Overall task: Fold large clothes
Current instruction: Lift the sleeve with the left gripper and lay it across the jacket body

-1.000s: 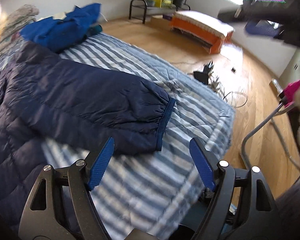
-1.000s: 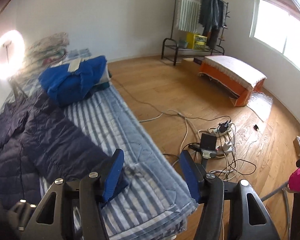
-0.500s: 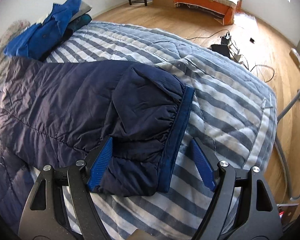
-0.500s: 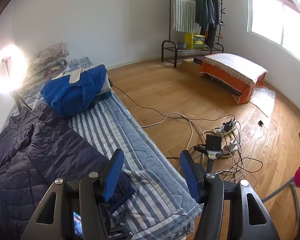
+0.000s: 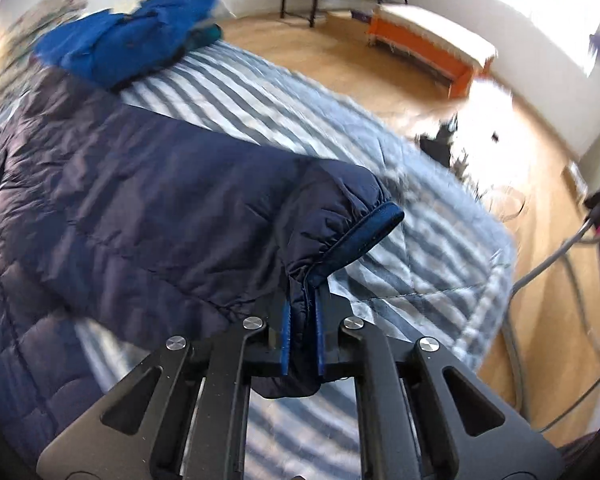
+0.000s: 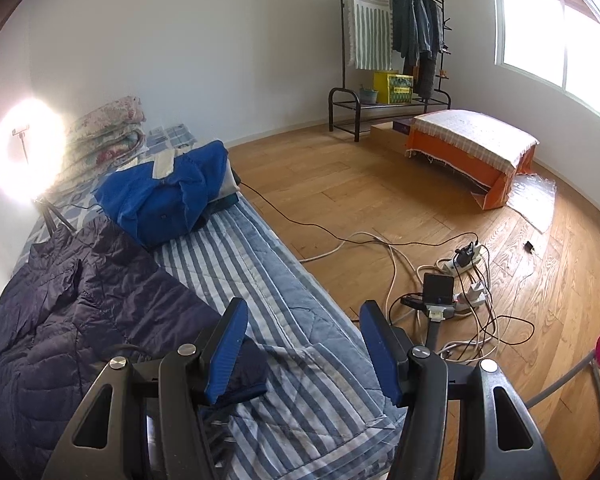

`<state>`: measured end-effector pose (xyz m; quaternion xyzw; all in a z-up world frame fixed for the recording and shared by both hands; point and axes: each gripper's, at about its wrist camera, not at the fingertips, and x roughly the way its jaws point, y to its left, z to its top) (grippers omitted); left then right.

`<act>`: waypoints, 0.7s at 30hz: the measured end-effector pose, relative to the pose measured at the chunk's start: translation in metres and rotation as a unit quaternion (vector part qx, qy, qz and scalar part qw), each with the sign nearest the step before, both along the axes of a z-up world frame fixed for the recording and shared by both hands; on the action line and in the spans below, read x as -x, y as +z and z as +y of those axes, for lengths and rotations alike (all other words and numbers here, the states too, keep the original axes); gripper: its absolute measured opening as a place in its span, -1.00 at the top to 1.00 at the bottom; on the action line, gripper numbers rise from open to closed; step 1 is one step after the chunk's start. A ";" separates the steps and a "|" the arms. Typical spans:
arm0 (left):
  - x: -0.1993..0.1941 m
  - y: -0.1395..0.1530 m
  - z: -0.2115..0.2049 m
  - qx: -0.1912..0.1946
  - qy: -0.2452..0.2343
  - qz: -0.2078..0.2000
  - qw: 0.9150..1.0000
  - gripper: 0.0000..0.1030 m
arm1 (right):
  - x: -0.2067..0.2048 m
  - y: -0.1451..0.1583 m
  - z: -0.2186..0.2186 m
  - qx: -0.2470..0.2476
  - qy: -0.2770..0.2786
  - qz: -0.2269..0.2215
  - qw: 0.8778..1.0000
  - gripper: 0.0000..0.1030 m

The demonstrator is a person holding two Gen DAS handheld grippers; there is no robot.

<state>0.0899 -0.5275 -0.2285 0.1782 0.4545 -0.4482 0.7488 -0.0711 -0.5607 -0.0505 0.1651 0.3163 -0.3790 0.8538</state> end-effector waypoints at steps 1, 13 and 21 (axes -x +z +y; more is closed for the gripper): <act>-0.004 0.008 0.008 0.010 0.006 0.004 1.000 0.87 | -0.002 0.000 0.001 -0.002 0.001 -0.002 1.000 -0.16; -0.083 0.119 0.160 0.135 0.111 0.019 0.984 0.87 | -0.045 0.004 0.046 0.003 0.053 0.005 0.999 -0.16; -0.152 0.138 0.260 0.171 0.210 0.010 0.963 0.87 | -0.082 0.003 0.097 0.025 0.100 0.019 0.994 -0.16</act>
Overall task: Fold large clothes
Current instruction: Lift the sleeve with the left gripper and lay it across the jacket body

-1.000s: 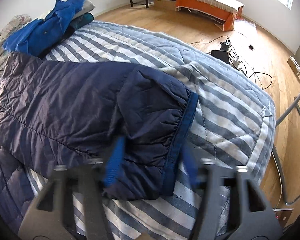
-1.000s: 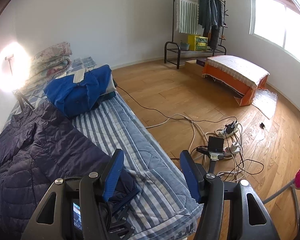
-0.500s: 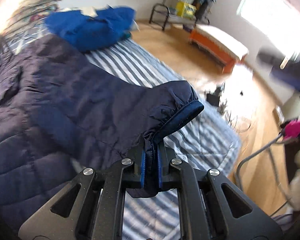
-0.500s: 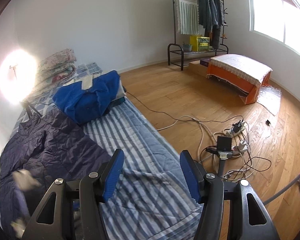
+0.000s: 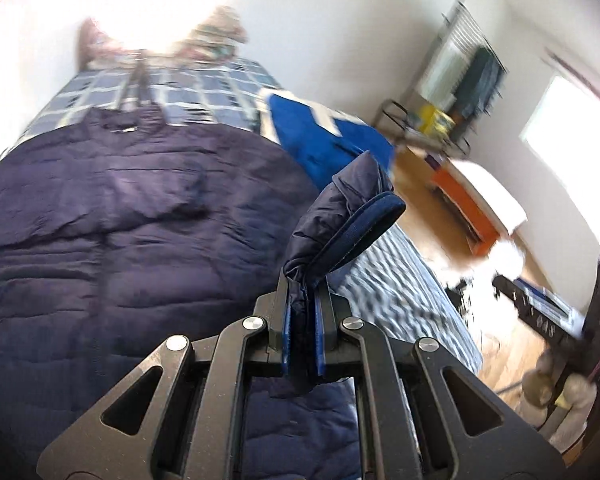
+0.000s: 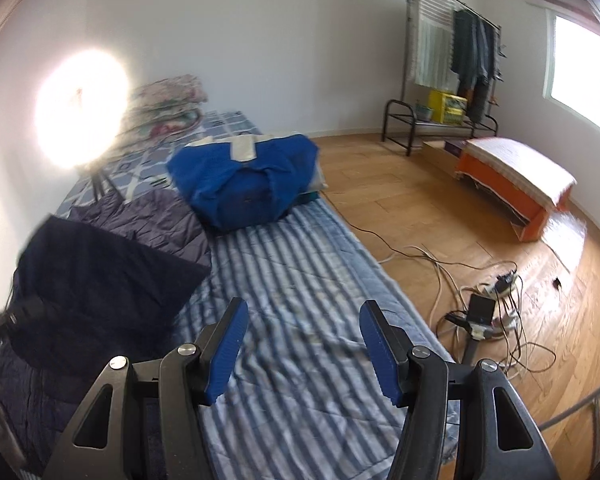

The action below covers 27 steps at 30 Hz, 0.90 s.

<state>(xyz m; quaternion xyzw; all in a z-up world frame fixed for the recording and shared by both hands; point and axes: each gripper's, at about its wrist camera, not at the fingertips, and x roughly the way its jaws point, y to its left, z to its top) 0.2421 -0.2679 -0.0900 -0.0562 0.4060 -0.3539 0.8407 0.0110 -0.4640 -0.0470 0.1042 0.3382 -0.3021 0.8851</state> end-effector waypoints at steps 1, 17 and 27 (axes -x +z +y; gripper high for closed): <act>-0.010 -0.002 0.012 0.007 0.012 0.005 1.000 0.87 | -0.004 -0.001 0.005 0.001 0.006 0.002 1.000 -0.16; -0.152 -0.042 0.140 0.005 0.163 0.008 0.987 0.87 | -0.040 -0.002 0.070 0.036 0.076 0.013 0.996 -0.16; -0.248 -0.110 0.193 -0.032 0.221 0.045 0.974 0.87 | -0.061 -0.004 0.097 0.030 0.114 0.014 0.993 -0.16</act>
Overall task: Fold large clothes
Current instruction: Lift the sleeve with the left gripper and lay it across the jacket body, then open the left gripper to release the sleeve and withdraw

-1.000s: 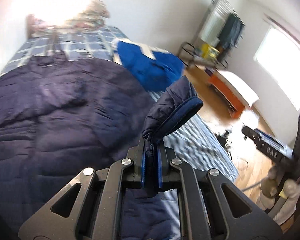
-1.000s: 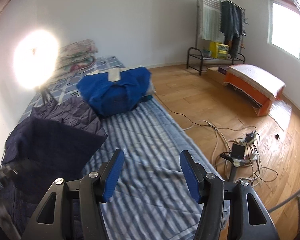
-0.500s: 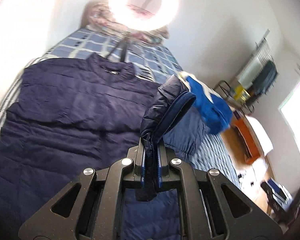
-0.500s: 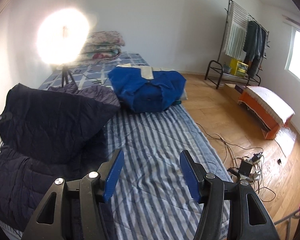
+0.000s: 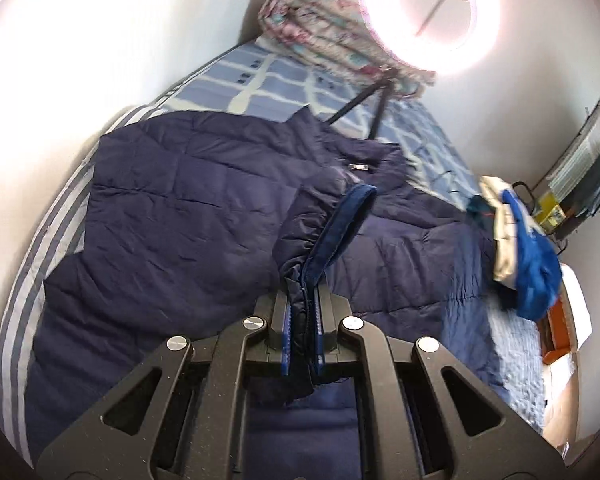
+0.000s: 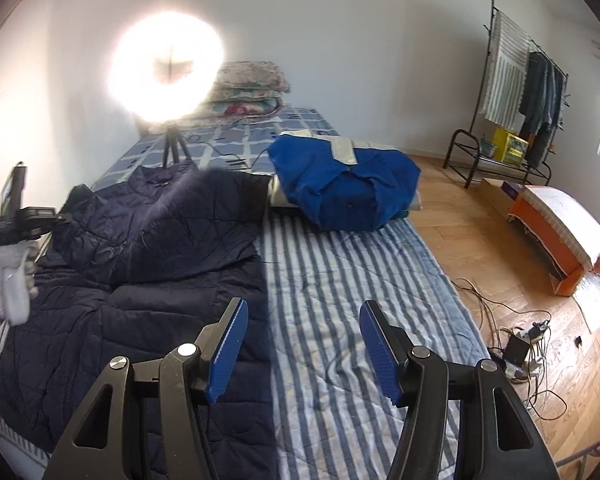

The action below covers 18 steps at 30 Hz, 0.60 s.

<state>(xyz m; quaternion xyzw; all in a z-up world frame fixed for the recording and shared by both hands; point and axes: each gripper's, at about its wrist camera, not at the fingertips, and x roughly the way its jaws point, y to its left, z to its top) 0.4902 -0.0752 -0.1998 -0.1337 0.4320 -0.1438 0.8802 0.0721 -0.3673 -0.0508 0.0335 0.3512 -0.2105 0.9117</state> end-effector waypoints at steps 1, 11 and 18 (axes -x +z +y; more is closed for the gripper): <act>-0.008 -0.006 0.004 -0.004 0.000 0.002 1.000 0.87 | -0.002 0.000 0.002 0.001 0.003 0.000 1.000 -0.16; -0.058 -0.032 0.020 -0.016 0.005 0.009 1.000 0.87 | -0.025 -0.011 0.031 0.003 0.045 0.015 0.999 -0.16; -0.081 -0.043 0.019 -0.028 0.020 0.016 0.999 0.87 | -0.027 -0.015 0.043 0.014 0.053 0.019 0.998 -0.16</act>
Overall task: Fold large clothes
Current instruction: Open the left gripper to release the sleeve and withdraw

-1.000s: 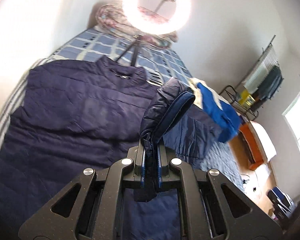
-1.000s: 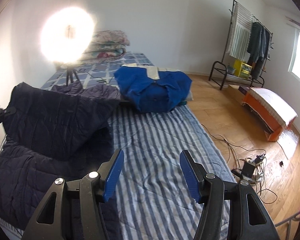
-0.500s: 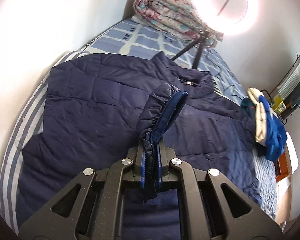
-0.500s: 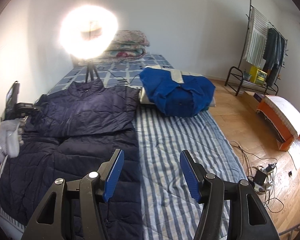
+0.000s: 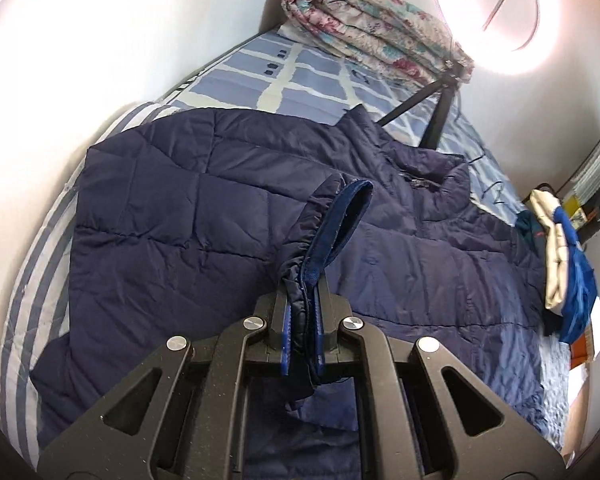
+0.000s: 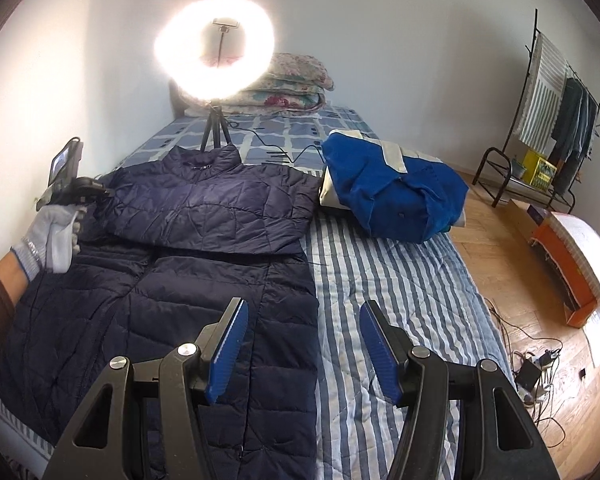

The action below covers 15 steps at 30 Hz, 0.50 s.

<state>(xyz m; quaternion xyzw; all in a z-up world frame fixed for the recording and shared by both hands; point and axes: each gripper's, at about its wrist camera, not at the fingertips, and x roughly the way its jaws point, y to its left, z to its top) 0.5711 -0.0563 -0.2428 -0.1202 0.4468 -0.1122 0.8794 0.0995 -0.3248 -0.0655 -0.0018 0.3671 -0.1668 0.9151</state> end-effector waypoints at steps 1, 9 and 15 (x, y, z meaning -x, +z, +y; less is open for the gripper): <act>-0.003 -0.001 0.000 -0.006 0.002 0.002 1.000 0.87 | 0.000 0.000 0.000 -0.001 0.000 0.001 1.000 -0.16; -0.001 0.000 0.013 -0.046 0.056 0.004 0.997 -0.08 | 0.005 0.004 -0.002 -0.006 -0.001 -0.002 1.000 -0.16; 0.021 0.030 0.027 -0.052 0.053 -0.012 0.997 -0.08 | 0.013 0.016 -0.002 -0.012 -0.002 -0.016 1.000 -0.16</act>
